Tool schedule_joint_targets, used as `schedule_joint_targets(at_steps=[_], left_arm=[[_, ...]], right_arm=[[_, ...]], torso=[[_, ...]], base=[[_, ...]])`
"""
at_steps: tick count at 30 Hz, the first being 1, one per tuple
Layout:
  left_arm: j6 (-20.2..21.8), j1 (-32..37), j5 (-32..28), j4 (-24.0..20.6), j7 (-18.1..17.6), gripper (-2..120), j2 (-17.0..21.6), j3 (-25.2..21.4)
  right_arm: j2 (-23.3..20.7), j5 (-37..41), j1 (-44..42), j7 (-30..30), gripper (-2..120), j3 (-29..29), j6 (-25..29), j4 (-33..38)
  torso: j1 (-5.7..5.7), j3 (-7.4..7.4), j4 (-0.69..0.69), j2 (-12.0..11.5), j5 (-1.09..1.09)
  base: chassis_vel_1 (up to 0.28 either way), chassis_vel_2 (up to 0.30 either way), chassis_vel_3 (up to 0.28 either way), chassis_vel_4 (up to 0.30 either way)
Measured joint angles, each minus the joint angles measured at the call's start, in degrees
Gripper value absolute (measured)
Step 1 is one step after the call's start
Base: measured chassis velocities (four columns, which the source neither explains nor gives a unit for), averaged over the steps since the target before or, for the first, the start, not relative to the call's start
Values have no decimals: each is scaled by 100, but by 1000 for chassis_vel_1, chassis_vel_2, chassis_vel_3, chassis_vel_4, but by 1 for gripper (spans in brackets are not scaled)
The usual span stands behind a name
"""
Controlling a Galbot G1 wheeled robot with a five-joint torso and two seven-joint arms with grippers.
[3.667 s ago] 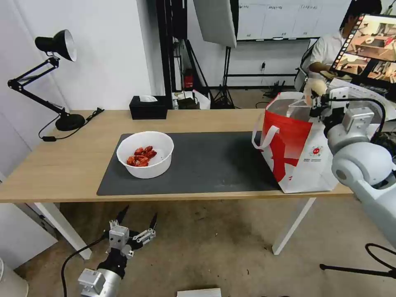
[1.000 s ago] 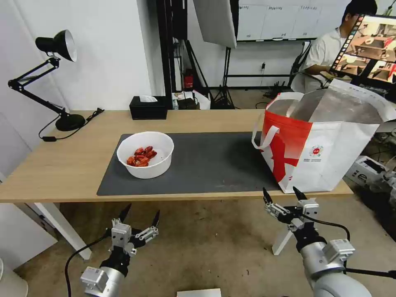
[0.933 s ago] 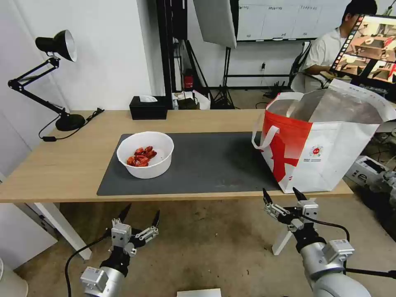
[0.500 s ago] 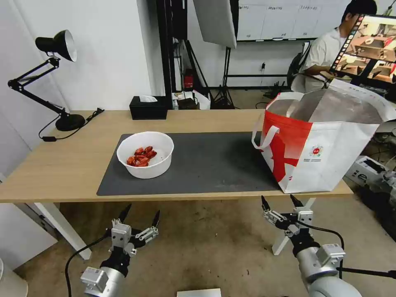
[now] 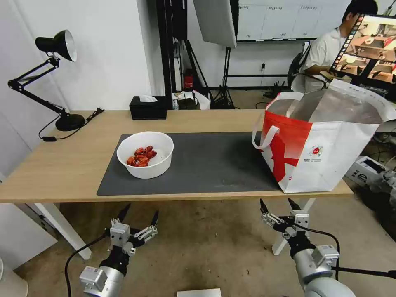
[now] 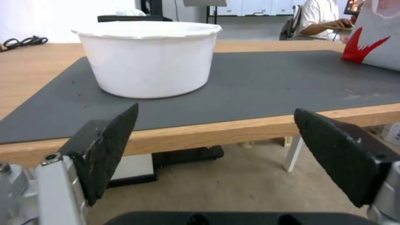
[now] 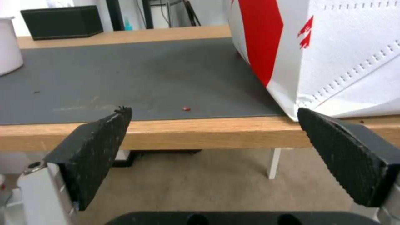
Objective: Pick up the trash from the table and place it into the takeout bag.
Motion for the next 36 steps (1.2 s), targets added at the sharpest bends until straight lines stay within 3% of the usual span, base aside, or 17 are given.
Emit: schedule_joint_targets(at_steps=[6, 11, 16, 21, 33, 36], left_arm=[[304, -387, -435, -173, -123, 100, 289, -203], [797, -917, -1247, -311, -414, 100, 867, -694], [1133, -1400, -1803, -155, -592, 100, 1409, -798], [1597, -1982, -2822, 112, -968, 100, 1933, -558], [2004, -3651, -3655, 1185, -1272, 100, 2719, 337], [2544, -4275, -4229, 1667, -1212, 100, 3021, 644]], right_arm=[[0, 0, 2, 0, 100, 0, 0, 2], [-2, 1, 3, 0, 100, 1, 0, 5], [-4, 2, 3, 1, 100, 2, 0, 8], [-5, 4, 3, 2, 100, 4, 0, 10], [-5, 6, 3, 5, 100, 4, -1, 14], [-6, 6, 3, 6, 100, 5, -3, 16]], torso=[[0, 0, -2, 0, 0], [0, 0, 0, 0, 0], [1, 0, 0, 0, -1], [0, 0, 0, 0, -1], [1, 1, -3, 0, 1], [1, 1, -2, 0, 1]], base=[[0, 0, 0, 0], [0, 0, 0, 0], [0, 0, 0, 0], [0, 0, 0, 0], [0, 0, 0, 0], [0, 0, 0, 0]])
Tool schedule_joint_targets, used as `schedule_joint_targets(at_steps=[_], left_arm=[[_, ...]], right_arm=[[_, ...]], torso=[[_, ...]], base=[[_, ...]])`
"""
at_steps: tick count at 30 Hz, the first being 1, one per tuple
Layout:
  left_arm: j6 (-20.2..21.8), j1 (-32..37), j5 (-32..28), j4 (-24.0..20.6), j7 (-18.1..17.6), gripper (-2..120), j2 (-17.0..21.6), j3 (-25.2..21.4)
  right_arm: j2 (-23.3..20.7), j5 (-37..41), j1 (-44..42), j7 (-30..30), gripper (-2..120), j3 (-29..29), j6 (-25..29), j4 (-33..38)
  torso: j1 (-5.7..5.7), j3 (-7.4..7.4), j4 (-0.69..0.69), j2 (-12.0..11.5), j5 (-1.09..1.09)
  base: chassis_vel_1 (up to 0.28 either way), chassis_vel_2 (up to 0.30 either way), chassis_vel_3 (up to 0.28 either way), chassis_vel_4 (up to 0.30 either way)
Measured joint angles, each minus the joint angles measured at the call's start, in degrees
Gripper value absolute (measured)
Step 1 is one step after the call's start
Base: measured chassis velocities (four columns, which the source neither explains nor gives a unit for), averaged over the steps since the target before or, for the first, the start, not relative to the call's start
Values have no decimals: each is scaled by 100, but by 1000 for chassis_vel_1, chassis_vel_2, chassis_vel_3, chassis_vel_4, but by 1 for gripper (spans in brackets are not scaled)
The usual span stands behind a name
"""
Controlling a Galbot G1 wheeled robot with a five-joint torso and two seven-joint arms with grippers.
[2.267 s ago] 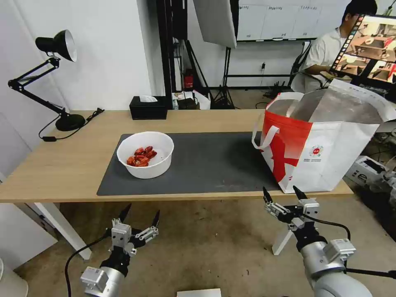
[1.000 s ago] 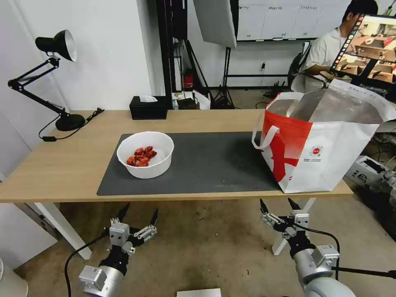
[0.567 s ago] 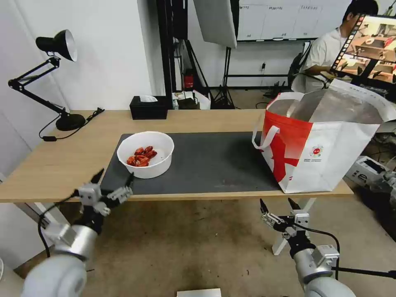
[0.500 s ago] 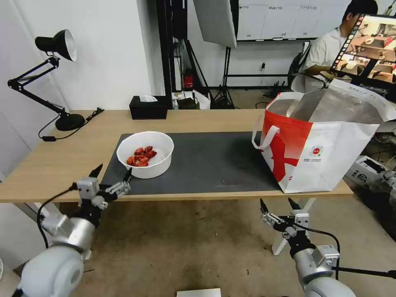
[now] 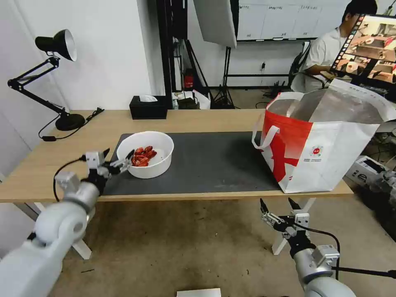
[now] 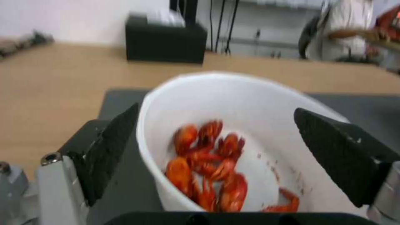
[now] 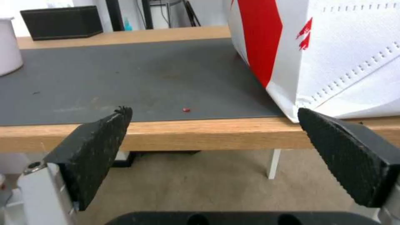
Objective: Pick up the trash from the table and place it into the takeout bag.
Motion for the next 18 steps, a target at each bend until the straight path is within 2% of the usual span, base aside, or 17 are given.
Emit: schedule_joint_targets(at_steps=[1, 4, 5, 8, 13, 18], left_arm=[[0, 0, 0, 0, 0, 100, 0, 0], [580, -249, -734, 299, -35, 100, 259, -19], [580, -249, -734, 299, -35, 100, 259, -19], [1022, -513, -957, 627, -194, 100, 366, 57], [1259, -860, -1186, 889, -224, 100, 346, 289], [1665, -1496, -1698, 1287, -405, 100, 240, 692]], right_arm=[[0, 0, 0, 0, 100, 0, 0, 0], [0, 0, 0, 0, 100, 0, -2, 0], [0, 0, 0, 0, 100, 0, -2, 0], [0, 0, 0, 0, 100, 0, -2, 0], [0, 0, 0, 0, 100, 0, -3, 0], [0, 0, 0, 0, 100, 0, -3, 0]], torso=[[0, 0, 0, 0, 0], [0, 0, 1, 0, 0], [0, 0, 1, 0, 0], [0, -1, 4, 1, -1], [0, 0, 2, 1, -1], [0, 0, 1, 1, 0]], base=[[0, 0, 0, 0], [0, 0, 0, 0], [0, 0, 0, 0], [0, 0, 0, 0], [0, 0, 0, 0], [0, 0, 0, 0]])
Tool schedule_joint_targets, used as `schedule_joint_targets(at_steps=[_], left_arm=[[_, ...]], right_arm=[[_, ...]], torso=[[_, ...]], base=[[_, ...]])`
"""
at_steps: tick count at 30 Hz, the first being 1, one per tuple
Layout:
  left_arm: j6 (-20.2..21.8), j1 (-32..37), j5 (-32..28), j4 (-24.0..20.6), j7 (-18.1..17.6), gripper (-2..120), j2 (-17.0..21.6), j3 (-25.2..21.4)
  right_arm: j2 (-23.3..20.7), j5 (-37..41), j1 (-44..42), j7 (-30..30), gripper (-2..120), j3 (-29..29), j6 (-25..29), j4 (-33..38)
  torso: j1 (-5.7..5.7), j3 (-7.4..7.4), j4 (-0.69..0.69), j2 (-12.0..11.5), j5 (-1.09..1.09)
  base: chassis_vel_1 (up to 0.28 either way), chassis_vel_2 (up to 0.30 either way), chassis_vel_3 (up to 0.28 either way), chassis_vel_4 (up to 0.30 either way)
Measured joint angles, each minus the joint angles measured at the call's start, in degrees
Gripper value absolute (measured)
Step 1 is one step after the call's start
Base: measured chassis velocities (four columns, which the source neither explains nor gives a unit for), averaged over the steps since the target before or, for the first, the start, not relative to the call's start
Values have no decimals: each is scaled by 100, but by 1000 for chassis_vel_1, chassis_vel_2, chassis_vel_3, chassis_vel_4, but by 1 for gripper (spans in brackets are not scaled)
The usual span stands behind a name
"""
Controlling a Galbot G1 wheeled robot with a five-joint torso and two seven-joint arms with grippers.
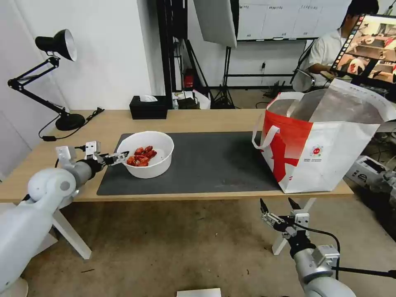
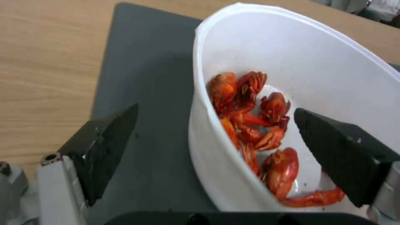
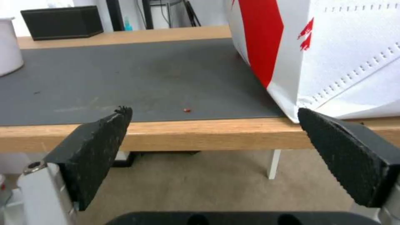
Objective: Pick up the trash from the table and place it into the takeout bag.
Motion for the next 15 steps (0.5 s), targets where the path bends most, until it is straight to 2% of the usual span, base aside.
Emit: schedule_joint_targets(at_steps=[6, 11, 14, 15], left_arm=[[484, -482, -339, 279, -205, 100, -28, 296], [587, -618, -450, 357, -336, 100, -48, 403], [603, -670, -470, 377, -416, 95, -52, 476], [604, -678, -472, 377, -430, 88, -52, 502]], right_arm=[[0, 0, 0, 0, 100, 0, 0, 0], [0, 0, 0, 0, 100, 0, 0, 0], [0, 0, 0, 0, 100, 0, 0, 0], [0, 0, 0, 0, 100, 0, 0, 0]], torso=[[0, 0, 1, 0, 1], [0, 0, 0, 0, 0], [0, 0, 0, 0, 0], [0, 0, 1, 0, 0]], base=[[0, 0, 0, 0], [0, 0, 0, 0], [0, 0, 0, 0], [0, 0, 0, 0]])
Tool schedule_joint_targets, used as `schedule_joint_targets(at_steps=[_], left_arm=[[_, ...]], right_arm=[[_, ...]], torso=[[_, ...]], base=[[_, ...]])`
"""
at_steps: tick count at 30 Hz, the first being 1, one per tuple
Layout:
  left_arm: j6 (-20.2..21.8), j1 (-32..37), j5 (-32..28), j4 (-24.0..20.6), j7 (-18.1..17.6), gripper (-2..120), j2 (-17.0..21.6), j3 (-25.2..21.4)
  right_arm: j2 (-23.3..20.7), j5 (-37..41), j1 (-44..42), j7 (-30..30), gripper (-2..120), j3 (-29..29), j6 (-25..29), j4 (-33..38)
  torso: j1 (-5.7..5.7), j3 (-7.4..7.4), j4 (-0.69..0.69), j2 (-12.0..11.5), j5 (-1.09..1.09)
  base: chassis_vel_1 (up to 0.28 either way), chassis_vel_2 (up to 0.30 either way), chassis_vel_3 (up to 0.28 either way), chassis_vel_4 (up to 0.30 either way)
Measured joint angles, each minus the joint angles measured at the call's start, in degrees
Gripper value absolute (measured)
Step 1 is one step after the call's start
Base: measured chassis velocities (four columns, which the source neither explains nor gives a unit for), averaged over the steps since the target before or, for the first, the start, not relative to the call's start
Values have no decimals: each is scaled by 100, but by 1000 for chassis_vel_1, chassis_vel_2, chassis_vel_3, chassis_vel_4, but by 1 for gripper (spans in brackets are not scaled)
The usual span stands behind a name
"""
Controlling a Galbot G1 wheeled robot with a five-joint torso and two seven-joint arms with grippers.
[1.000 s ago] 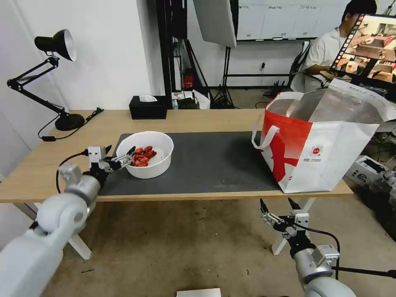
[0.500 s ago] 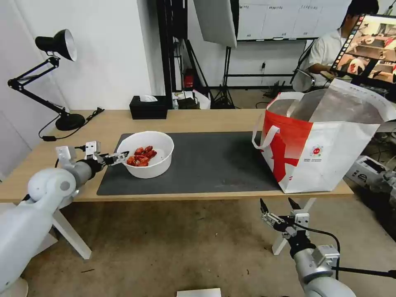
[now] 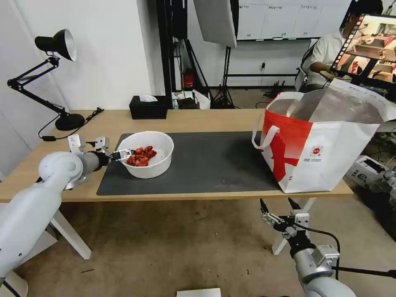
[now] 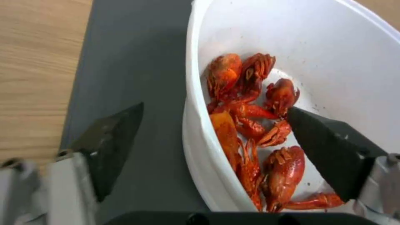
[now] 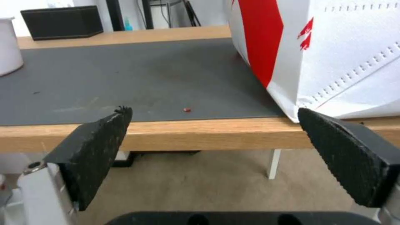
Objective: Pick up the trash from the table and place it into the takeout bag.
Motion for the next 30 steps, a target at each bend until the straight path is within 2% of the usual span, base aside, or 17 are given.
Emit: schedule_joint_targets(at_steps=[3, 5, 6, 9, 10, 13, 17, 20, 21, 24, 30], left_arm=[[0, -5, -10, -1, -10, 83, 0, 16], [-5, -24, -59, -6, -40, 69, -3, 32], [-5, -24, -59, -6, -40, 69, -3, 32], [-40, -55, -117, -23, -69, 54, 3, 62], [-40, -55, -117, -23, -69, 54, 3, 62], [-98, -41, -190, -57, -67, 38, -2, 0], [-105, -23, -229, -67, -64, 29, -9, -18], [-120, -23, -293, -77, -71, 14, -30, -22], [-120, -23, -293, -77, -71, 14, -30, -22], [-130, 12, -315, -92, -74, 0, -34, -38], [-217, 131, -313, -159, -75, 0, -28, -113]], right_arm=[[0, 0, 0, 0, 100, 0, 0, 0], [0, 0, 0, 0, 100, 0, 0, 0], [0, 0, 0, 0, 100, 0, 0, 0], [0, 0, 0, 0, 100, 0, 0, 0], [0, 0, 0, 0, 100, 0, 0, 0], [0, 0, 0, 0, 100, 0, 0, 0], [0, 0, 0, 0, 100, 0, -1, 0], [0, 0, 0, 0, 100, 0, 0, 0], [0, 0, 0, 0, 100, 0, 0, 0], [0, 0, 0, 0, 100, 0, 0, 0], [0, 0, 0, 0, 100, 0, 0, 0]], torso=[[0, 0, 0, 0, 0], [0, 0, 0, 0, 0], [0, 0, 0, 0, 0], [-1, 0, 0, 0, 0], [-1, 0, 0, 0, 0], [-1, 0, 0, 0, 0], [-1, 0, 0, 0, 0], [-1, 0, 0, 0, 0], [-1, 0, 0, 0, 0], [-1, 0, 0, 0, 0], [-1, 0, 0, 0, 0]], base=[[0, 0, 0, 0], [0, 0, 0, 0], [0, 0, 0, 0], [0, 0, 0, 0], [0, 0, 0, 0], [0, 0, 0, 0], [0, 0, 0, 0], [0, 0, 0, 0], [0, 0, 0, 0], [0, 0, 0, 0], [0, 0, 0, 0]])
